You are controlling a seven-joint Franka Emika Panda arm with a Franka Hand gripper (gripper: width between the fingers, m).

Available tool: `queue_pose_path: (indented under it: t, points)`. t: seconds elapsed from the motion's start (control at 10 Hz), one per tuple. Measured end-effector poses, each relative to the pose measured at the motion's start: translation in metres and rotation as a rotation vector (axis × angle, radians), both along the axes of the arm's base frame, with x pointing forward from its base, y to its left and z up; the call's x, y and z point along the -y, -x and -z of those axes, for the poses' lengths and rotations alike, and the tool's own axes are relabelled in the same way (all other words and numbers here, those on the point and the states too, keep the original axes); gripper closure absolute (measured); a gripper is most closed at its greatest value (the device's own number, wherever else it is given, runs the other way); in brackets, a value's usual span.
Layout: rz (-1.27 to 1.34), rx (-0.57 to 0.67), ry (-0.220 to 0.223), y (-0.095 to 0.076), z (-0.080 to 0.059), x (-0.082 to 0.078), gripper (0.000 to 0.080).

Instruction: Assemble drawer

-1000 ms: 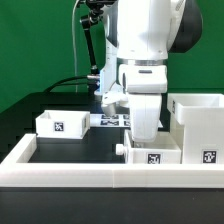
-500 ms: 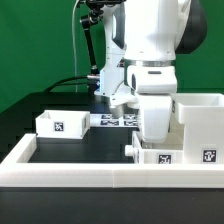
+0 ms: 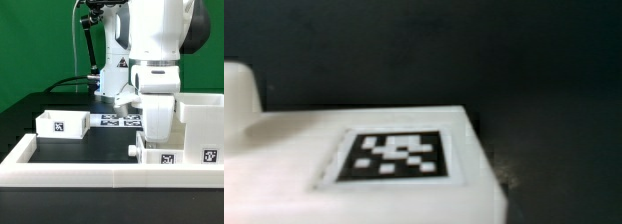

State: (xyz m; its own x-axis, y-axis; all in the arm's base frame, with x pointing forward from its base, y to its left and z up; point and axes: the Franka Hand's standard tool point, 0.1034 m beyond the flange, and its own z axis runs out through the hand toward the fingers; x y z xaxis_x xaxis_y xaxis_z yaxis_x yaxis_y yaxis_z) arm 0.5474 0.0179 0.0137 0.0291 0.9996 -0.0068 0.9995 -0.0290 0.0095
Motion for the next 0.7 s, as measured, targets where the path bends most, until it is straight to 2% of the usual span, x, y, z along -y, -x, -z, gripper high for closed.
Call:
queue_pose_path:
  t: [0.2,0.3,0.4,0.6,0.7]
  points:
    - [0.004,-0.003,0.001,0.001,0.001,0.002,0.0758]
    - [0.007,-0.002,0.001,0.000,0.000,0.004,0.0527]
    - [0.007,0.002,0.000,-0.001,-0.003,0.003,0.0527]
    - [0.007,0.007,0.002,-0.004,-0.018,0.001,0.0207]
    - [0.009,0.002,0.006,-0.006,-0.027,0.003,0.0207]
